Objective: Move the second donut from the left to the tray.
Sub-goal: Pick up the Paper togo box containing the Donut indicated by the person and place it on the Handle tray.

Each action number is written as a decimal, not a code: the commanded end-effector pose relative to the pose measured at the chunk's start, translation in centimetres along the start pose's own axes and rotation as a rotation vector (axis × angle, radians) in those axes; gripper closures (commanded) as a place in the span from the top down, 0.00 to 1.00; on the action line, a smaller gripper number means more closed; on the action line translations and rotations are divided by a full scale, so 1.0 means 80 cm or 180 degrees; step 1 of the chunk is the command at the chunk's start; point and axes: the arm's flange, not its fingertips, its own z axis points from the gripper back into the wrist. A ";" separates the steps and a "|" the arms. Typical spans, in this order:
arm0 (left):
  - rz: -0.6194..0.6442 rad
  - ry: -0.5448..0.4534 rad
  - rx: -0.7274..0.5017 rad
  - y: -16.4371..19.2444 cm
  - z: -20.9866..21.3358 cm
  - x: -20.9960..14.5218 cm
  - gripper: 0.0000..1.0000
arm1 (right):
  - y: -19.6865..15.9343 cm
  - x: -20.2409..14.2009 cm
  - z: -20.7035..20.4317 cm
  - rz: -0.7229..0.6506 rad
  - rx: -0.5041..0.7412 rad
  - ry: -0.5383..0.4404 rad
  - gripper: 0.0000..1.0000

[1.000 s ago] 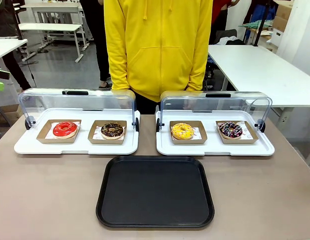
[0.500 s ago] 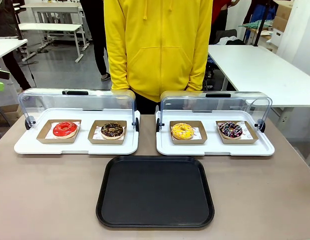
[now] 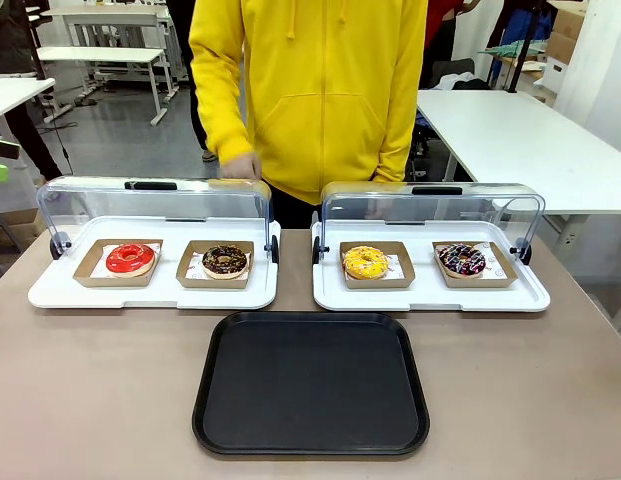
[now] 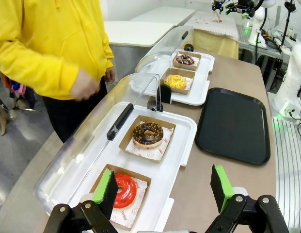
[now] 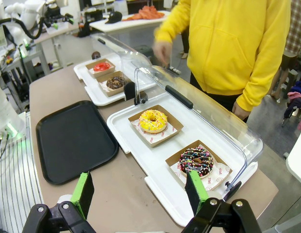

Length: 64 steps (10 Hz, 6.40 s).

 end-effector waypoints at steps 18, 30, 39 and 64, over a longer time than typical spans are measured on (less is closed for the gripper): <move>-0.0019 -0.0061 -0.0023 0.000 0.000 0.001 1.00 | -0.005 0.003 -0.001 0.0083 -0.0011 -0.0095 1.00; -0.1031 0.2621 -0.0039 -0.076 -0.282 0.120 1.00 | -0.005 0.003 -0.001 0.0083 -0.0011 -0.0095 1.00; -0.1144 0.2708 -0.0161 -0.089 -0.337 0.096 1.00 | -0.005 0.003 -0.001 0.0083 -0.0011 -0.0095 1.00; -0.1310 0.3346 -0.0326 -0.009 -0.472 -0.031 0.49 | -0.005 0.003 -0.001 0.0083 -0.0011 -0.0095 1.00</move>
